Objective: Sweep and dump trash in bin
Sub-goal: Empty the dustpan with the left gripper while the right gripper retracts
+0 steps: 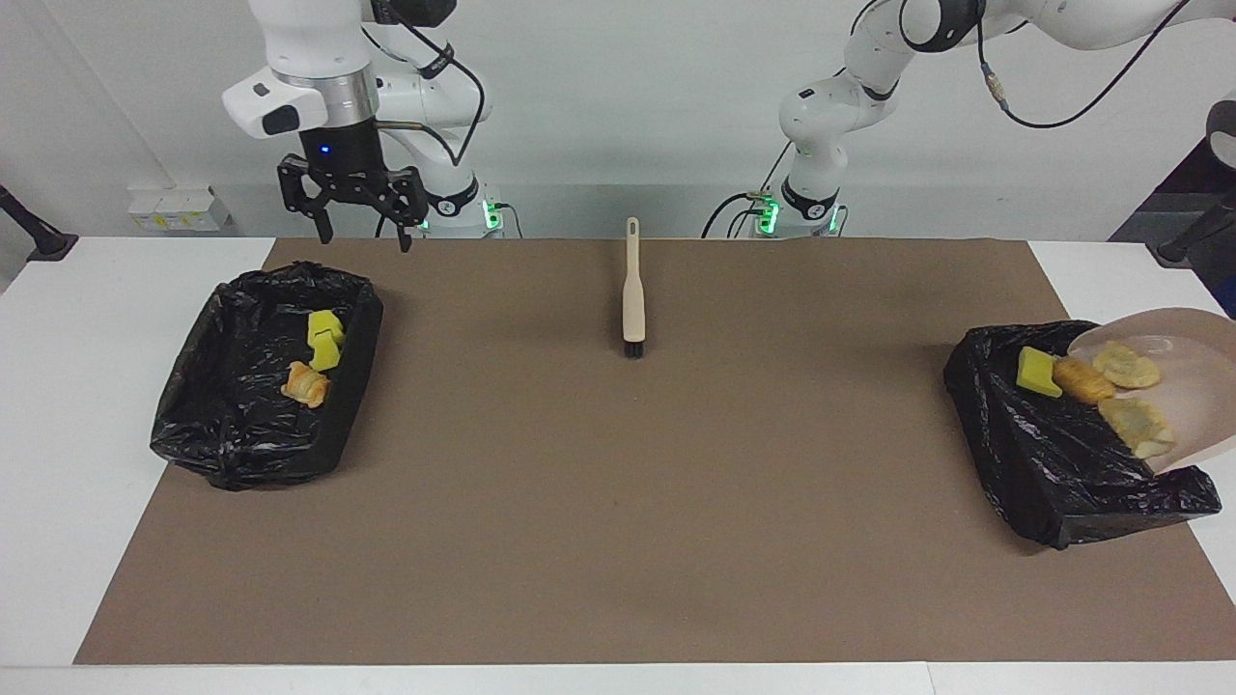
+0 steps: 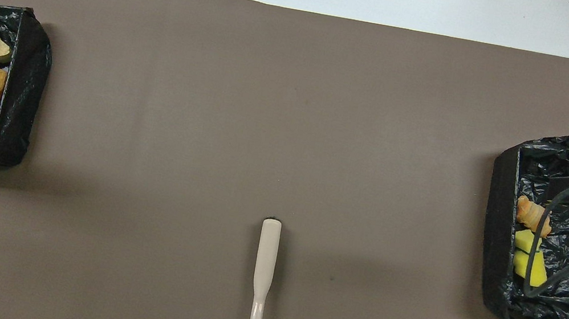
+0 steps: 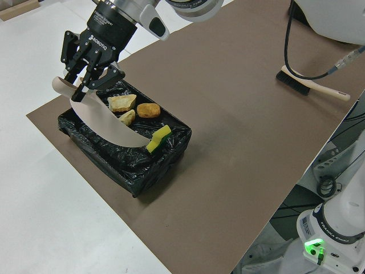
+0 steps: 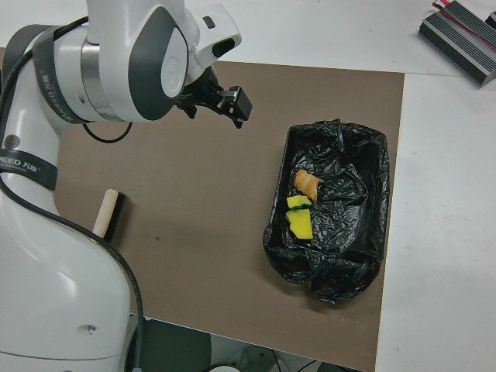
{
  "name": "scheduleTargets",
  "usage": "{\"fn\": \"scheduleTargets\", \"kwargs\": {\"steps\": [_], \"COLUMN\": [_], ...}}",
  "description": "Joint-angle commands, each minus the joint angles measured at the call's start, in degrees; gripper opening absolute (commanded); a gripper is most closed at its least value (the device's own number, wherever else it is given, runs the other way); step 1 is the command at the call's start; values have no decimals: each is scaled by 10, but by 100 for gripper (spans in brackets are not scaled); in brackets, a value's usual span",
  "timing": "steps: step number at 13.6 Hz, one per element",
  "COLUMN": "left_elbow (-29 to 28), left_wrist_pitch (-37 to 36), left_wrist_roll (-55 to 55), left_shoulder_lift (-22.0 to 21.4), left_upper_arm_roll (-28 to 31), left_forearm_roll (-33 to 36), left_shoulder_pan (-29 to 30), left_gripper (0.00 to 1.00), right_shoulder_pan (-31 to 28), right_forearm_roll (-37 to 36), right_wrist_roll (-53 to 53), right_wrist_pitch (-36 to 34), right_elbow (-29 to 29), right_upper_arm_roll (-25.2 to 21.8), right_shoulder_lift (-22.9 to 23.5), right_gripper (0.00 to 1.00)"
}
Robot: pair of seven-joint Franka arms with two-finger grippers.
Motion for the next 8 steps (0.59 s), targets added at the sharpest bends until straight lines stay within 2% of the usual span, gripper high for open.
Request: {"fn": "scheduleTargets", "kwargs": {"steps": [1,4,5,6,8], "left_elbow": [-26,-25,-32,-36,-35], "left_wrist_pitch": [2,-19,-44,-57,-64], "left_wrist_roll": [-37,-34,-32,-30,-10], "left_shoulder_lift": [-33,-64,-81,-82,-81], "left_upper_arm_roll": [7,3,0,0,0], "left_forearm_roll": [78,70,43,-9,-64], "left_shoulder_pan": [-23,-40,-49,-51,-57], "left_gripper": [0,0,0,0,0], "right_shoulder_pan": [-35,-51,-49,-54,-53], "right_forearm_roll": [14,4,-3,-5,-7], "right_wrist_roll": [-54,-84,-87,-88,-88], "right_wrist_pitch": [-2,-19,-18,-16,-17], "right_elbow": [-15,-21,-30,-31,-31], "right_upper_arm_roll": [-3,-3,-3,-3,-4], "right_shoulder_lift": [-9,-14,-18,-19,-19], "right_gripper": [100,100,100,100,100]}}
